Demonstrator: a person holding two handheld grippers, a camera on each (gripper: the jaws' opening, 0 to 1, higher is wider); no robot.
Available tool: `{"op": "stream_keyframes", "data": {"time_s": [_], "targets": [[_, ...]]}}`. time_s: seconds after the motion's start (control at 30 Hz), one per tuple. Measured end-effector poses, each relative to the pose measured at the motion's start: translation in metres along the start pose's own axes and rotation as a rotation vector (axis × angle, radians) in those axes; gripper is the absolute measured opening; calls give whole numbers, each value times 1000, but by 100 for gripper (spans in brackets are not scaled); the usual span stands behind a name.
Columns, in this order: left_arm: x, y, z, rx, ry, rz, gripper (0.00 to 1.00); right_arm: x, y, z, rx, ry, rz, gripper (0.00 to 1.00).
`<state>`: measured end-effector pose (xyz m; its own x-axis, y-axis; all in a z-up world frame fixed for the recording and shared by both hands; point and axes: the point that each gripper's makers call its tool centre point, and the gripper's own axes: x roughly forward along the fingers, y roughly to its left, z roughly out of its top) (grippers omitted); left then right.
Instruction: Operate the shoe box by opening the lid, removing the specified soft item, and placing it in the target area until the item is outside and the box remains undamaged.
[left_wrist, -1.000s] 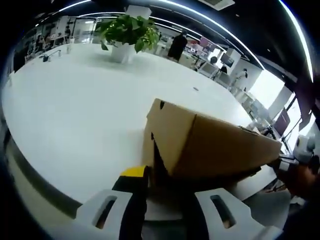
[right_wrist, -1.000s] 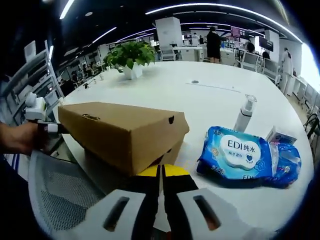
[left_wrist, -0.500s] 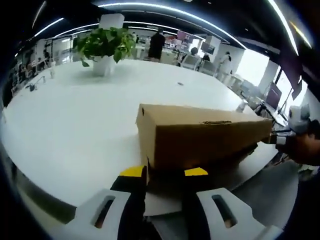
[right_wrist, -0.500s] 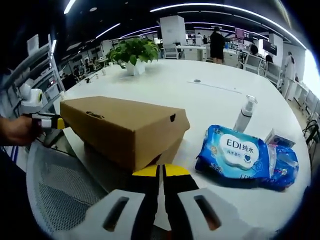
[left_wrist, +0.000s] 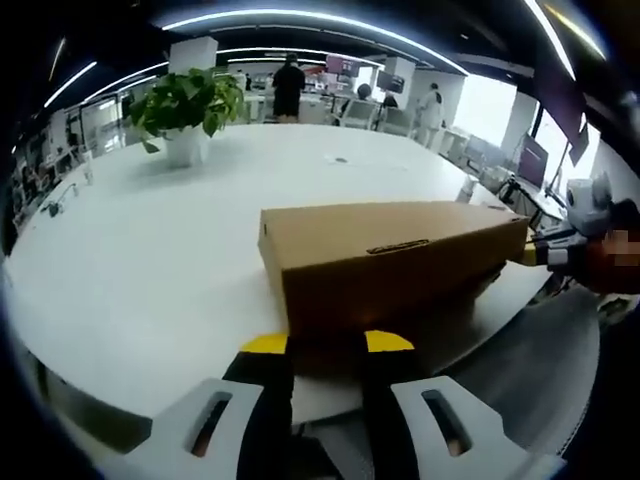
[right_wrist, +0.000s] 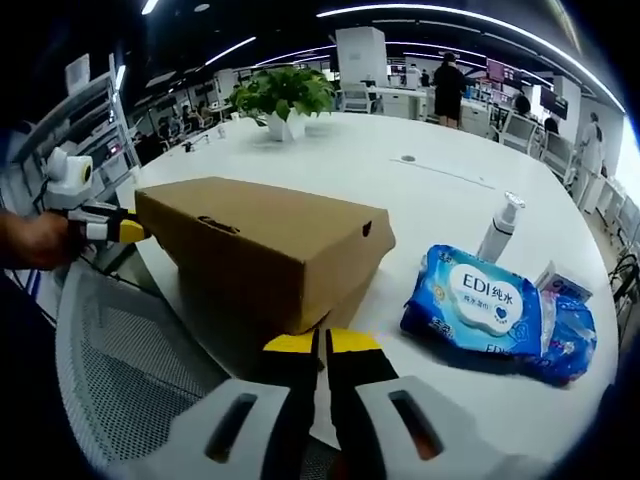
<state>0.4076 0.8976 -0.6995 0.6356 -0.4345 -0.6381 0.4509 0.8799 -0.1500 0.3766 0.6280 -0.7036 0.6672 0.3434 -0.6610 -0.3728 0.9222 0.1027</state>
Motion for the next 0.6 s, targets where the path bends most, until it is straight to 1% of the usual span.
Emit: {"op": "stream_keyframes", "data": {"time_s": [0.17,0.23,0.43,0.6], "targets": [[0,-1,-6,18,13,-3,24,-1,2,-7,-15,22,5,2],[-1,-1,-6,19,9,-2,24,-1,3,-9,-27,29,11,3],[-1,0,-7,39,23,7,23,0,5,-10,-39,38,14,4],[-4,1,-12,39,30,12,23,-2,6,-12,-47,43,16,4]]}}
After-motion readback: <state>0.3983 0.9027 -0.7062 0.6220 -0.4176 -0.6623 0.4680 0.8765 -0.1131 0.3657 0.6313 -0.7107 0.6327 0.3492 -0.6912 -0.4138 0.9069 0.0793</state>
